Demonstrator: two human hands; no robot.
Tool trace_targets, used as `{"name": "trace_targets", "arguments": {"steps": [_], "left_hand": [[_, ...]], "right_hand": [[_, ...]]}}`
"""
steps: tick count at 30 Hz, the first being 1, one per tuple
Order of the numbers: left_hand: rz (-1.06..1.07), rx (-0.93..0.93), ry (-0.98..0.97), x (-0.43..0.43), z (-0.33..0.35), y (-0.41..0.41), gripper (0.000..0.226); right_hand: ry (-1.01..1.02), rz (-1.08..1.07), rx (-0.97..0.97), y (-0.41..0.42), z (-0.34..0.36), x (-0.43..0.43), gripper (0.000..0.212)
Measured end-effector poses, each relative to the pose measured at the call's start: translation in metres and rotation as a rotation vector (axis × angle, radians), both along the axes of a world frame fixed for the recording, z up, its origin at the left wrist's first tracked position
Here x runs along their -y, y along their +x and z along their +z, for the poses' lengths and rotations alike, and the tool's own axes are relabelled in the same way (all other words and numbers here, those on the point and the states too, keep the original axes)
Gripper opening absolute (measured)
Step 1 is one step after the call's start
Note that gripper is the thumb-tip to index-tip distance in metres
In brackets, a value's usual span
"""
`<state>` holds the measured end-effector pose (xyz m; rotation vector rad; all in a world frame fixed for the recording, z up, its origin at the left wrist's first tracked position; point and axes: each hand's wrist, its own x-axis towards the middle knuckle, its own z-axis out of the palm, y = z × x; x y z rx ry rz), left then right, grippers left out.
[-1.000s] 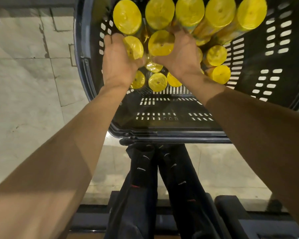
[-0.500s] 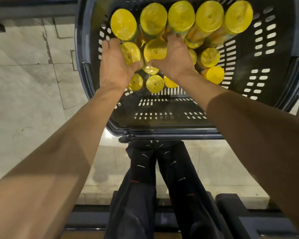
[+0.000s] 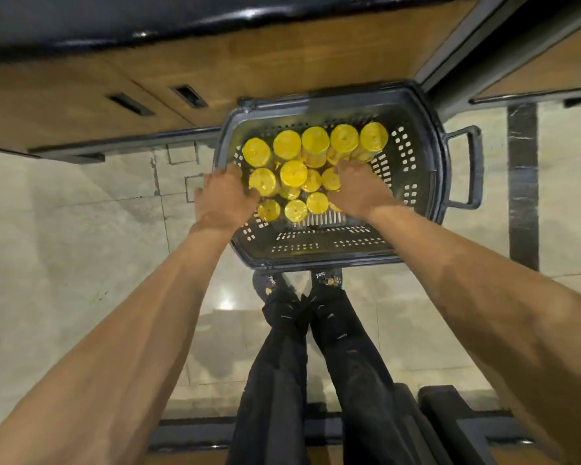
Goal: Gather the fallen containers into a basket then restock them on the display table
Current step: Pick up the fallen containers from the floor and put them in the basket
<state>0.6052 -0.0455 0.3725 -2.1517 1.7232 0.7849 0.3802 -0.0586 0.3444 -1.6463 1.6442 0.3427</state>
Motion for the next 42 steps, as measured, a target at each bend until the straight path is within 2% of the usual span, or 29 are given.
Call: {"name": "trace_targets", "arguments": {"steps": [3, 5, 10, 17, 21, 29, 36, 42], "left_hand": [[-0.053, 0.047, 0.041, 0.008, 0.059, -0.009, 0.05], [-0.14, 0.069, 0.055, 0.007, 0.094, -0.017, 0.05], [-0.397, 0.125, -0.033, -0.005, 0.173, -0.042, 0.049], [-0.586, 0.114, -0.149, -0.002, 0.256, -0.072, 0.05], [-0.709, 0.109, -0.162, 0.005, 0.295, -0.089, 0.049], [-0.954, 0.023, -0.208, -0.001, 0.348, -0.137, 0.048], [-1.182, -0.05, -0.239, -0.026, 0.372, -0.189, 0.043], [-1.286, -0.018, -0.289, -0.051, 0.392, -0.245, 0.042]], "right_hand": [[0.019, 0.07, -0.102, -0.011, 0.066, 0.004, 0.055], [-0.041, 0.101, -0.131, -0.019, 0.105, 0.003, 0.051], [-0.143, 0.111, -0.193, -0.037, 0.202, -0.004, 0.044], [-0.202, 0.029, -0.268, -0.069, 0.292, -0.037, 0.044], [-0.212, -0.09, -0.278, -0.085, 0.328, -0.068, 0.048], [-0.258, -0.318, -0.349, -0.108, 0.386, -0.125, 0.042], [-0.198, -0.406, -0.438, -0.138, 0.403, -0.181, 0.043], [-0.206, -0.524, -0.455, -0.181, 0.415, -0.229, 0.042]]}}
